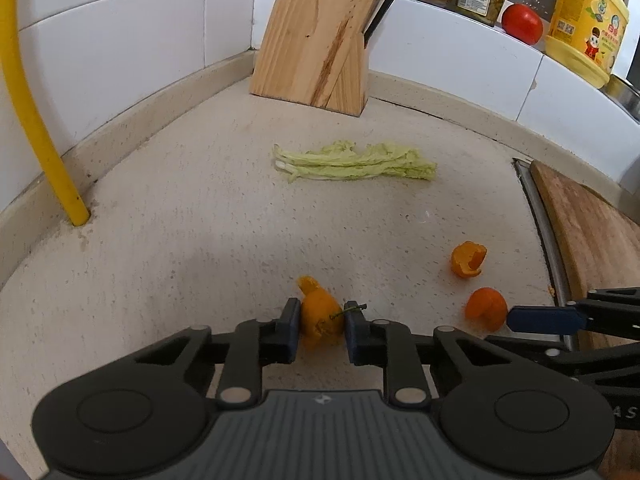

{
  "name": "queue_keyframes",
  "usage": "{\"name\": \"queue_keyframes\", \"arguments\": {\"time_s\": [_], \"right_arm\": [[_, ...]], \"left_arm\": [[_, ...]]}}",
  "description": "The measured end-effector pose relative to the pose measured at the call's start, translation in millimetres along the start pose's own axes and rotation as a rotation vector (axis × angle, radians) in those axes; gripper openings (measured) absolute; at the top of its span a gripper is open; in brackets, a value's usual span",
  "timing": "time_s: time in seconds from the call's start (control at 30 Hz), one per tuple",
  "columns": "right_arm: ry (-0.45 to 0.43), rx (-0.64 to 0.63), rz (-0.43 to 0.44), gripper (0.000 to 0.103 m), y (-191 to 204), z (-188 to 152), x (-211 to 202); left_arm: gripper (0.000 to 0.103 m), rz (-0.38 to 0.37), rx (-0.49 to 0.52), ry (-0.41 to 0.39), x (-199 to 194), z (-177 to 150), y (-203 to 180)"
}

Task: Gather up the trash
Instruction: 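Grasp an orange peel with the left tool while right tool grasps another peel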

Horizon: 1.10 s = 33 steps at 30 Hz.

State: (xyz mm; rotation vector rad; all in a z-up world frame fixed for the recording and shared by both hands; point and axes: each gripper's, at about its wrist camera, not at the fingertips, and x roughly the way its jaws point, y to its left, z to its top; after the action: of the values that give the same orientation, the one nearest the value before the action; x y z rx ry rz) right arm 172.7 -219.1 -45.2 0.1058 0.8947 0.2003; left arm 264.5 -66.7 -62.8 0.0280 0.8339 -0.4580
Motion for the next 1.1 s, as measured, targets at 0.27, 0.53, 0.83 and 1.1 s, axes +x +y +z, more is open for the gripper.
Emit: {"name": "queue_keyframes", "arguments": {"time_s": [0.27, 0.53, 0.83, 1.1], "right_arm": [[-0.001, 0.005, -0.014, 0.068, -1, 4, 6], [-0.035, -0.02, -0.047, 0.058, -8, 12, 8], [0.003, 0.014, 0.001, 0.019, -11, 14, 14], [-0.02, 0.02, 0.035, 0.018, -4, 14, 0]], "left_arm": [[0.017, 0.001, -0.013, 0.005, -2, -2, 0], [0.017, 0.01, -0.016, 0.006, -2, -1, -2], [0.012, 0.032, -0.008, 0.0, -10, -3, -7], [0.012, 0.051, -0.007, -0.025, -26, -7, -9]]}}
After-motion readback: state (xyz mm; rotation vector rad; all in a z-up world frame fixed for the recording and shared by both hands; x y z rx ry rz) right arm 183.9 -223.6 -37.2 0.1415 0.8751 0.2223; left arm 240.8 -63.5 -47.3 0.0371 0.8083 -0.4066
